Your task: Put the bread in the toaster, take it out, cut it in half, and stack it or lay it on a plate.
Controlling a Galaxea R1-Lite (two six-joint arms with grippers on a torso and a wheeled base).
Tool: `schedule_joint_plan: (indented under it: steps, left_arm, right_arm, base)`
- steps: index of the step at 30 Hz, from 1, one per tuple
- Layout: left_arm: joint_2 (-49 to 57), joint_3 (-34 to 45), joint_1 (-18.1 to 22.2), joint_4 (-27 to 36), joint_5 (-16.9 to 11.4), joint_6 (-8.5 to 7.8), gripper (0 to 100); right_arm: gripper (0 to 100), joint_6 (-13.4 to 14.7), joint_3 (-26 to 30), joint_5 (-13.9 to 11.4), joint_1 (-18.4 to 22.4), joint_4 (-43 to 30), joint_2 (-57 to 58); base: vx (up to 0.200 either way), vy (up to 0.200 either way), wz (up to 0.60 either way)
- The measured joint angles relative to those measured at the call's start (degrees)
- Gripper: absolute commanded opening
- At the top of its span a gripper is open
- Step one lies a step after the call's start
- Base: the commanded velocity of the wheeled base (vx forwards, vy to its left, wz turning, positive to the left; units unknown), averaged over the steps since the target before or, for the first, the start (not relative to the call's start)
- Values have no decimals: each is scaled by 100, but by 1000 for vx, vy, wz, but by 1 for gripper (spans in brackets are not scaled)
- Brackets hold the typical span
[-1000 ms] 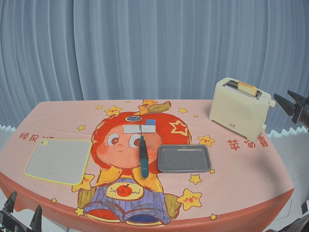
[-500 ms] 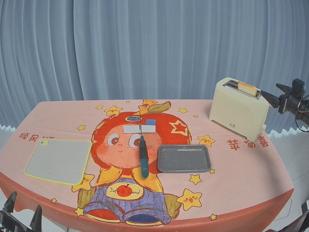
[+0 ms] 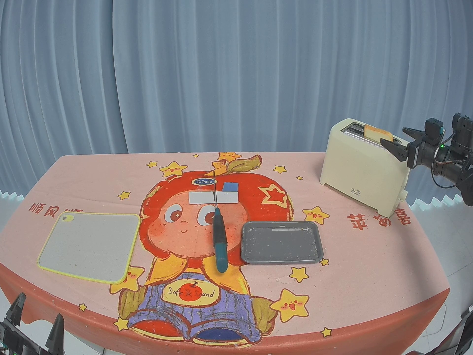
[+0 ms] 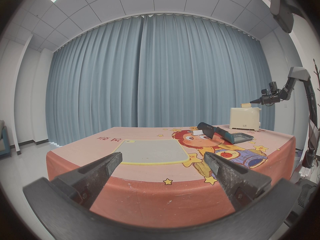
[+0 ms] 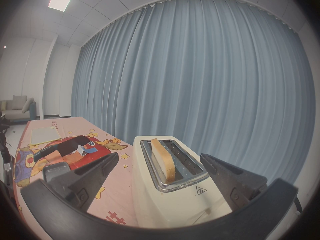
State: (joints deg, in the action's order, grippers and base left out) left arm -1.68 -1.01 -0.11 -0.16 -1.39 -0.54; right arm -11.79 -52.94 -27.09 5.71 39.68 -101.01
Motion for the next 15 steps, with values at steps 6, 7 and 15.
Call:
schedule_joint_plan:
  steps: [6,7,15]
  left_arm:
    - [0,0,0,0,-2,0,100]
    - [0,0,1,0,-2,0,100]
    - [0,0,4,0,-2,0,100]
  right_arm:
    - [100,-52,-289,-6,-41,0,-354]
    - [100,-83,-332,-6,-41,0,-408]
    - [100,-260,-500,-23,-67,22,-723]
  base:
    - [0,0,0]
    - [0,0,0]
    - [0,0,0]
